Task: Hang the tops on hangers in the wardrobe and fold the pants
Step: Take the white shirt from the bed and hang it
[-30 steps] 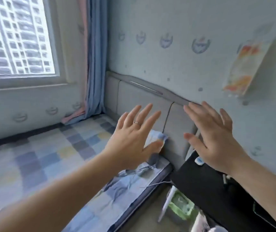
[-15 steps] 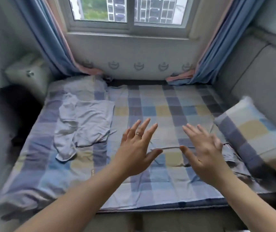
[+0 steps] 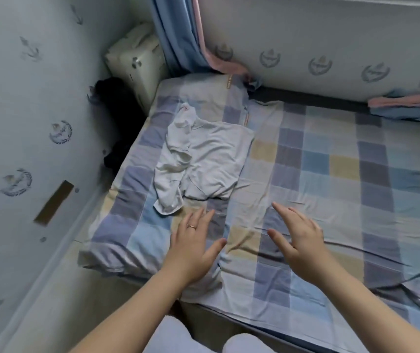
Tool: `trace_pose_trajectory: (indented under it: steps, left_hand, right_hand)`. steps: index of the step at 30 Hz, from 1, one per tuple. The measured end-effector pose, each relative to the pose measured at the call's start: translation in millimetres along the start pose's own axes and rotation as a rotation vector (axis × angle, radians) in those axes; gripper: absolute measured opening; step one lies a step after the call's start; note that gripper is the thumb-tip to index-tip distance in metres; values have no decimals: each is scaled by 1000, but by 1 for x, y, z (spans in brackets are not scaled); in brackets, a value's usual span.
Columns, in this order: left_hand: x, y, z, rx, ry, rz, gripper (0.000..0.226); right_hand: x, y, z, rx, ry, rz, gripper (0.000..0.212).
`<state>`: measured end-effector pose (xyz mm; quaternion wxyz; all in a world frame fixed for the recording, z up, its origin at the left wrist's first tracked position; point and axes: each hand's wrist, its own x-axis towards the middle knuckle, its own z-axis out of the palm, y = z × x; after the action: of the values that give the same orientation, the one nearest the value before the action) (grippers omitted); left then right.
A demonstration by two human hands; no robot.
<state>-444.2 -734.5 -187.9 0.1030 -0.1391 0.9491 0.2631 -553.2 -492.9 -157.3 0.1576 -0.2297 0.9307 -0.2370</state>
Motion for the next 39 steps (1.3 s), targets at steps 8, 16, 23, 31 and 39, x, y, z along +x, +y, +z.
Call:
trace_pose_trajectory:
  steps: [8, 16, 23, 31, 39]
  left_hand:
    - [86, -134, 12, -44, -180, -100, 69]
    - [245, -242, 147, 74, -336, 33, 70]
    - [399, -265, 287, 307, -125, 301, 72]
    - [477, -261, 349, 284, 265, 128, 27]
    - [434, -234, 302, -367, -23, -126, 32]
  right_hand:
    - [114, -17, 110, -68, -151, 141, 60]
    - [270, 77, 276, -235, -296, 262, 66]
    - [411, 184, 395, -198, -157, 275, 84]
    - [459, 237, 446, -145, 110, 75, 32]
    - [409, 201, 409, 160, -132, 128, 46]
